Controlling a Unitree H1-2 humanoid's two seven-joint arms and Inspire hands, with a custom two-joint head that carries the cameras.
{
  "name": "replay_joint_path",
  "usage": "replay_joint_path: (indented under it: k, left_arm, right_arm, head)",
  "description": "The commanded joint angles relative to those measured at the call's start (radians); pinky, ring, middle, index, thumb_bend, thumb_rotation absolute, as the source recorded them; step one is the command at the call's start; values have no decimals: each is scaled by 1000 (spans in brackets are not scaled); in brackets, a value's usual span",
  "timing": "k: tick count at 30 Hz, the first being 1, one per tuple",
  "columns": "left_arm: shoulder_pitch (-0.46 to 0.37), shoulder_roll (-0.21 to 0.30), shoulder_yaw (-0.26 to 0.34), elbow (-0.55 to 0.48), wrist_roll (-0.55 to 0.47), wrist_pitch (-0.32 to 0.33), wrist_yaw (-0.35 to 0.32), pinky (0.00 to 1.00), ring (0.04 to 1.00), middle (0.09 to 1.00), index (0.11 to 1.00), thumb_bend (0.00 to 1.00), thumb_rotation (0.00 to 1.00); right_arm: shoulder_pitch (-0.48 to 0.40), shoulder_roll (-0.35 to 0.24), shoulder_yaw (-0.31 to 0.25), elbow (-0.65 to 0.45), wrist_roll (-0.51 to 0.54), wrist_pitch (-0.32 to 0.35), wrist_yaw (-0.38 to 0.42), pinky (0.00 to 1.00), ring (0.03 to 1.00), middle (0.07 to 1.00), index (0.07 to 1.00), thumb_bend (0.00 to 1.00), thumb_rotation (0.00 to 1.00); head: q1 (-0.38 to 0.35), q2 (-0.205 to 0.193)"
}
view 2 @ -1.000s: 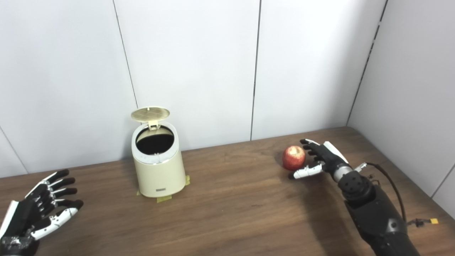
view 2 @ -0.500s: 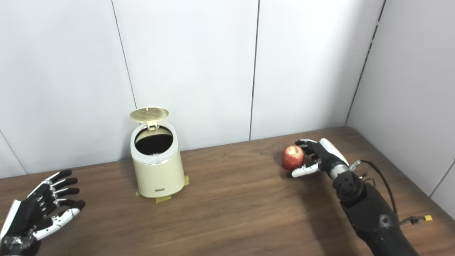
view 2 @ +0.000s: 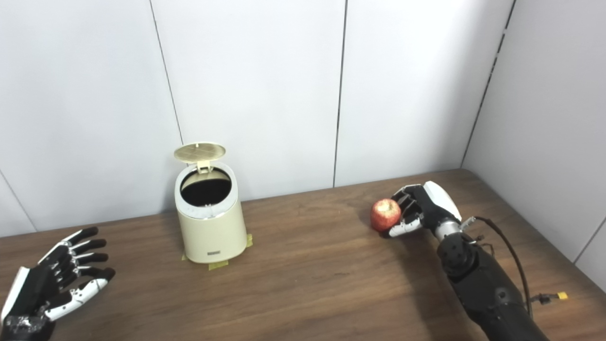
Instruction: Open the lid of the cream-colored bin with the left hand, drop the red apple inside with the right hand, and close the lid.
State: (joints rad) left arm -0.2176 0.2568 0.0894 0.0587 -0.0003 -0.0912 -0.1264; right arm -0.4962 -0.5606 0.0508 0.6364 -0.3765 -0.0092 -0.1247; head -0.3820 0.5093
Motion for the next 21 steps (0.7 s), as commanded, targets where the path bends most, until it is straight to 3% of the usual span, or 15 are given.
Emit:
replay_joint_path:
  k: [1, 9, 12, 15, 16, 19, 21]
  left_arm:
    - [-32, 16, 0, -34, 7, -26, 5, 572, 684, 762, 834, 554, 0]
    - [-35, 16, 0, -20, 1, -42, 1, 571, 679, 758, 827, 557, 0]
    - [-37, 19, -2, -11, 8, -51, 2, 569, 675, 759, 832, 557, 0]
    - [-36, 18, -4, -12, 6, -47, 1, 567, 677, 762, 831, 556, 0]
    - [-36, 18, -5, -11, 8, -47, 1, 572, 683, 766, 835, 551, 0]
    - [-37, 18, -6, -1, 7, -52, 2, 574, 683, 768, 836, 555, 0]
    - [-39, 15, -7, 7, -1, -51, 0, 571, 683, 770, 840, 555, 0]
  right_arm:
    - [-25, 0, 6, -1, -10, -46, -26, 448, 452, 449, 530, 523, 0]
    - [-19, 29, -4, -49, -11, -7, -51, 395, 415, 437, 529, 523, 0]
    - [-22, 51, -43, -63, 37, -26, -63, 414, 423, 432, 532, 523, 0]
    - [-25, 99, -125, -150, 133, 21, -50, 415, 426, 418, 524, 524, 0]
    - [-25, 117, -152, -195, 169, 37, -39, 465, 457, 423, 528, 522, 0]
    - [-30, 153, -195, -292, 220, 110, -18, 546, 499, 438, 528, 522, 0]
    - [-43, 165, -201, -343, 245, 123, 4, 550, 493, 444, 526, 522, 0]
  head:
    - [2, 1]
    - [6, 3]
    - [6, 3]
    - [21, 6]
    - [21, 6]
    - [38, 3]
    - [50, 2]
